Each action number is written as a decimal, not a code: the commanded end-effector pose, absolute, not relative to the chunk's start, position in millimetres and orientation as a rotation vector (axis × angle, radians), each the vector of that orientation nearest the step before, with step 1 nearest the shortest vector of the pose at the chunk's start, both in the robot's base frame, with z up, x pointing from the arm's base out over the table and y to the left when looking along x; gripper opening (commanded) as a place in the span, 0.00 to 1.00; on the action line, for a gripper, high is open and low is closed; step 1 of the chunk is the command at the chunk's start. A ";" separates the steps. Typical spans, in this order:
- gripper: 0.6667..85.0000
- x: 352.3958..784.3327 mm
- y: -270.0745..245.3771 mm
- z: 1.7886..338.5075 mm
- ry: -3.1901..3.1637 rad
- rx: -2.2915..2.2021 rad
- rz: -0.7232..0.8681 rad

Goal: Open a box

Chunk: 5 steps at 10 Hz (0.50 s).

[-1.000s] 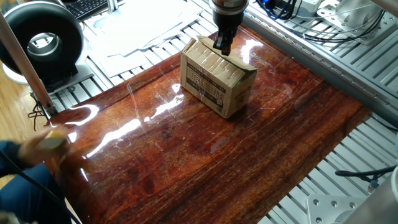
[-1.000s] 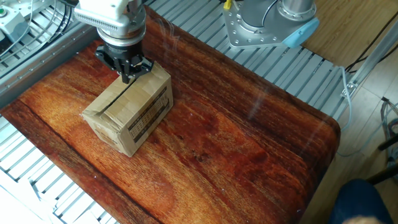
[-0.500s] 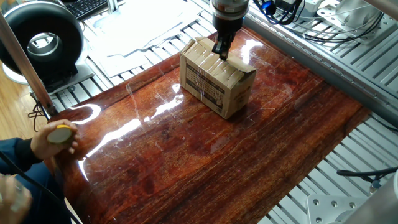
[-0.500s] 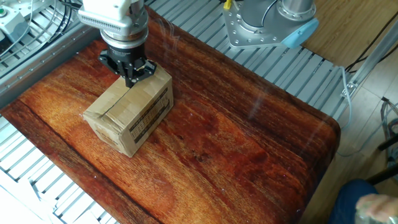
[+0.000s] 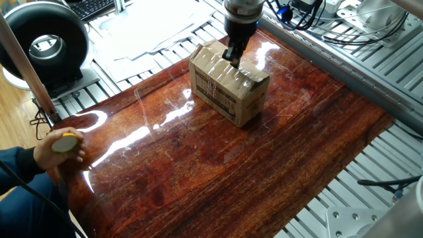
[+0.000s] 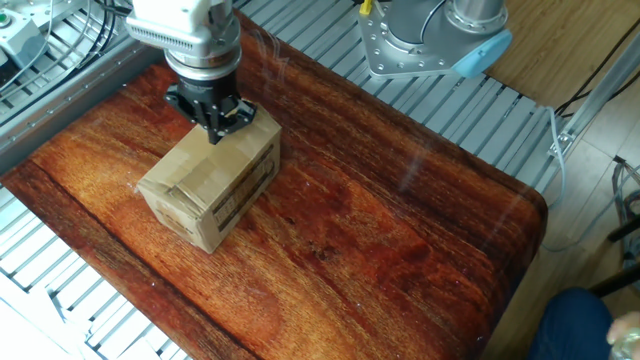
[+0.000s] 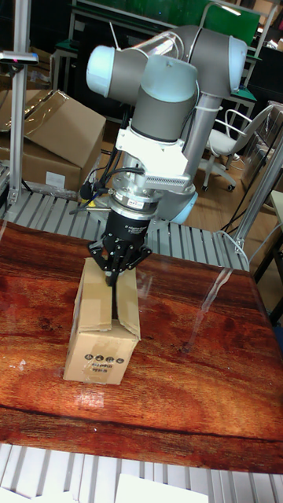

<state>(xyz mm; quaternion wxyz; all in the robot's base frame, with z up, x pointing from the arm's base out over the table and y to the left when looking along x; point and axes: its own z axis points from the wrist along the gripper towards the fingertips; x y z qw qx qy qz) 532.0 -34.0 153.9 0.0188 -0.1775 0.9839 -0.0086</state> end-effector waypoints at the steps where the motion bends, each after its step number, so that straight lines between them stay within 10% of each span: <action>1: 0.00 515.3 -14.0 163.4 3.134 -0.450 0.105; 5: 0.00 504.3 6.9 184.0 3.228 -0.320 0.193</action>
